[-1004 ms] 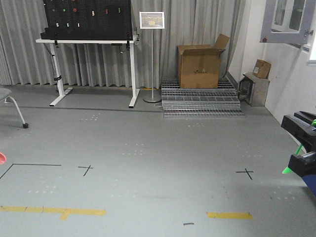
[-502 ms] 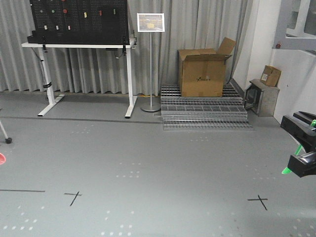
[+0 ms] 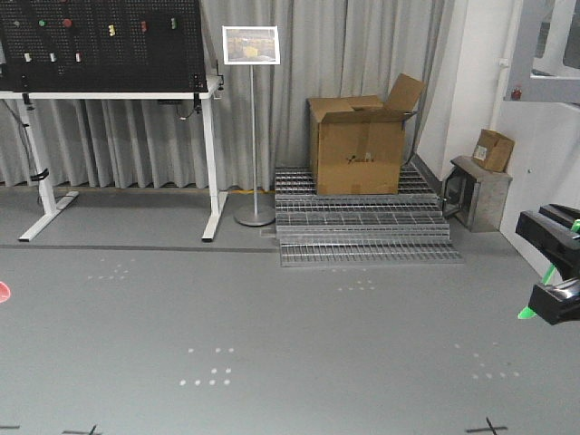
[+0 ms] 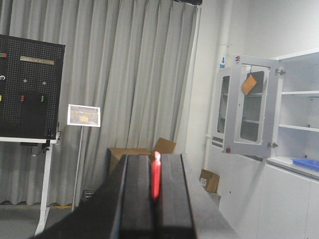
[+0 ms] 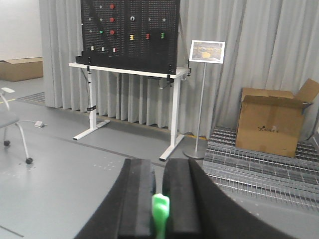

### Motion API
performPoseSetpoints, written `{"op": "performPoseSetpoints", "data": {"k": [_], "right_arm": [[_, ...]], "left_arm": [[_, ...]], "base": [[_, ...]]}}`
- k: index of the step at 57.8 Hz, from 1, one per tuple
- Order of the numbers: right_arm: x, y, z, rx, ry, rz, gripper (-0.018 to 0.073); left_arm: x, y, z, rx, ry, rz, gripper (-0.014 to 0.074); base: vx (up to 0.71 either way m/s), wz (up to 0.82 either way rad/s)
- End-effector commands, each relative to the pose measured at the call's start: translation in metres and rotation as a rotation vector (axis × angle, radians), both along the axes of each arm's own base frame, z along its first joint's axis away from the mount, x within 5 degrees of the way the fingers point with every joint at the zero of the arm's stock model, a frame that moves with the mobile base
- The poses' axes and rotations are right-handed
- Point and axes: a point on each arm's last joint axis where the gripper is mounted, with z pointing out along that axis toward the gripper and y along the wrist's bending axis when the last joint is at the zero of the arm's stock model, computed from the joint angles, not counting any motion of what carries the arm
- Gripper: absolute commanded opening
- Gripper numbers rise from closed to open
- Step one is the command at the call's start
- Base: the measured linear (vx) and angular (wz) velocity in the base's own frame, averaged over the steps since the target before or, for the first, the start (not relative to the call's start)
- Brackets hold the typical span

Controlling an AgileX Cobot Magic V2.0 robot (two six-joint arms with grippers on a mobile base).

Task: Sort red and green spoons into left cabinet
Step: 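Drive across the floor toward the cardboard box area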

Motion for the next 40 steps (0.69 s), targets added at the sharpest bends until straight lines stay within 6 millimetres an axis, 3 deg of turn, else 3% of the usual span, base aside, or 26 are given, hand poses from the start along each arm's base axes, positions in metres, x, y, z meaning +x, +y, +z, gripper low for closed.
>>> {"op": "performPoseSetpoints", "data": {"k": [1, 40], "right_arm": [[-0.005, 0.001, 0.0162, 0.025, -0.063, 0.017, -0.0009], [-0.005, 0.0011, 0.0162, 0.026, -0.063, 0.018, -0.0009]], "left_arm": [[-0.0054, -0.0013, 0.0166, -0.032, -0.092, -0.029, -0.0006], [-0.0054, -0.0013, 0.0166, -0.032, -0.092, -0.029, -0.0006]], "base": [[0.58, -0.03], [0.58, 0.02]]}}
